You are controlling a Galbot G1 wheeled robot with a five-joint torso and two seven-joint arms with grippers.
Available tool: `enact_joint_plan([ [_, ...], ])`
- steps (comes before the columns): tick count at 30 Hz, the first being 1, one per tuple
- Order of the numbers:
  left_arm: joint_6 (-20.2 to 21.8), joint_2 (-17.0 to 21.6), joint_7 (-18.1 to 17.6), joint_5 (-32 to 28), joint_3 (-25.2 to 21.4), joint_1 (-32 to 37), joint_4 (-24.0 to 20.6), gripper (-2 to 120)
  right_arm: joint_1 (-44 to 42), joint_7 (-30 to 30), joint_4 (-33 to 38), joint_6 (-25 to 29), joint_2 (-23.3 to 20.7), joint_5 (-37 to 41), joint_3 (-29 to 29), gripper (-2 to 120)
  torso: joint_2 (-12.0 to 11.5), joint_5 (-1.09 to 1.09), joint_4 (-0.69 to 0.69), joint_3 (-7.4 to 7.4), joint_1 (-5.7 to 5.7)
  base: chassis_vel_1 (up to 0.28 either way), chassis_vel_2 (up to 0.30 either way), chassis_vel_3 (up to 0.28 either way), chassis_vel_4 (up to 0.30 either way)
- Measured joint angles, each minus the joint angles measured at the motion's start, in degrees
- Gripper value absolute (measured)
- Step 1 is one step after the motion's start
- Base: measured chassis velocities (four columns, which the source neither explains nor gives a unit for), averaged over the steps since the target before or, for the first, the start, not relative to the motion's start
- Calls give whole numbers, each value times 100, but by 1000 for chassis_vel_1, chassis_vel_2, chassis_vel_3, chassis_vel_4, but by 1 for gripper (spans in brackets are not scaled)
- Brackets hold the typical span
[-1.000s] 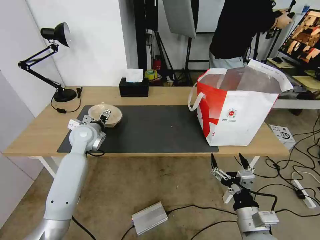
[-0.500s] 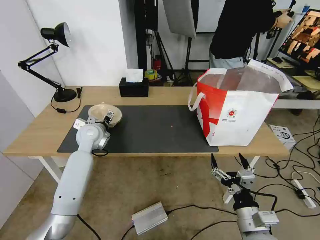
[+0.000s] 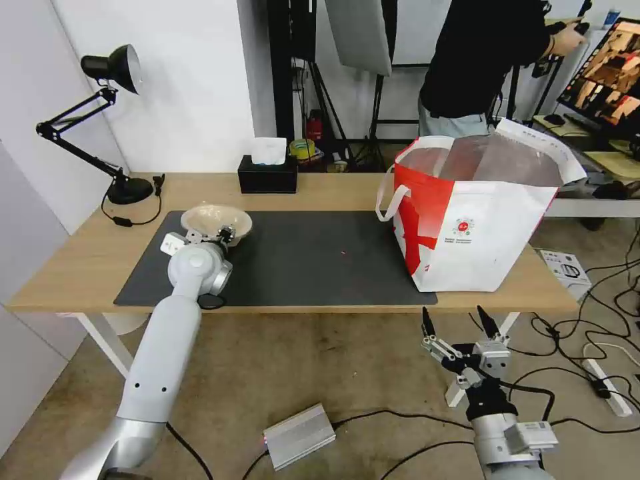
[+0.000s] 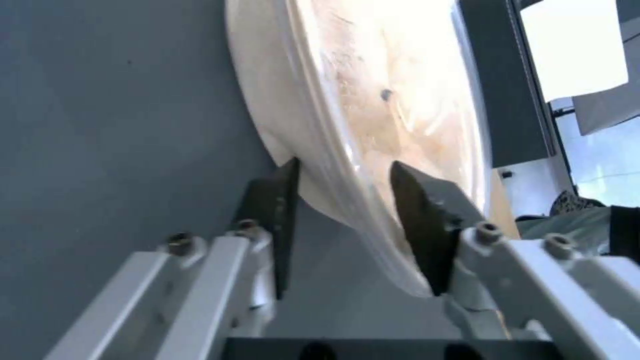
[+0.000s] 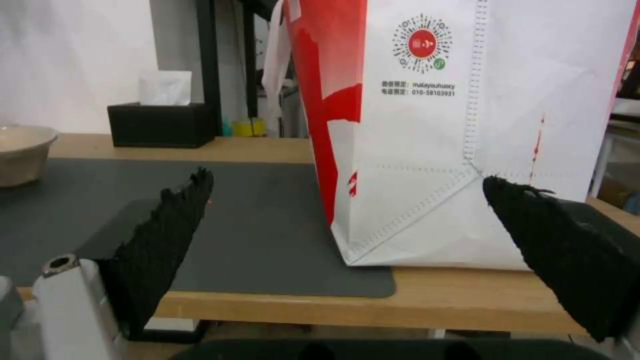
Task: Pick up the trash from the table and place it into the takeout bag.
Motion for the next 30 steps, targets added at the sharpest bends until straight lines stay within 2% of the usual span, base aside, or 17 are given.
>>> enact_joint_plan([
  [2,-3,0,1,4,0,10,-7,30,0,0,0,-1,0,0,0,100,0,0,0,0,0,0,0,0,0],
  [6,-8,12,3,24,-32,95,-98,12,0,0,0,-1,0,0,0,100,0,0,0,0,0,0,0,0,0],
  [7,-8,12,3,24,-32,95,-98,12,0,0,0,-1,0,0,0,100,0,0,0,0,0,0,0,0,0],
  [9,-13,27,5,28,-59,152,-164,1,0,0,0,0,0,0,0,100,0,0,0,0,0,0,0,0,0],
  [16,-20,99,0,28,-111,247,-293,0,0,0,0,-1,0,0,0,100,0,0,0,0,0,0,0,0,0],
  [26,-32,326,0,-82,-212,525,-719,0,0,0,0,0,0,0,0,100,0,0,0,0,0,0,0,0,0],
  [30,-147,446,75,-121,-260,647,-1058,0,0,0,0,0,0,0,0,100,0,0,0,0,0,0,0,0,0],
])
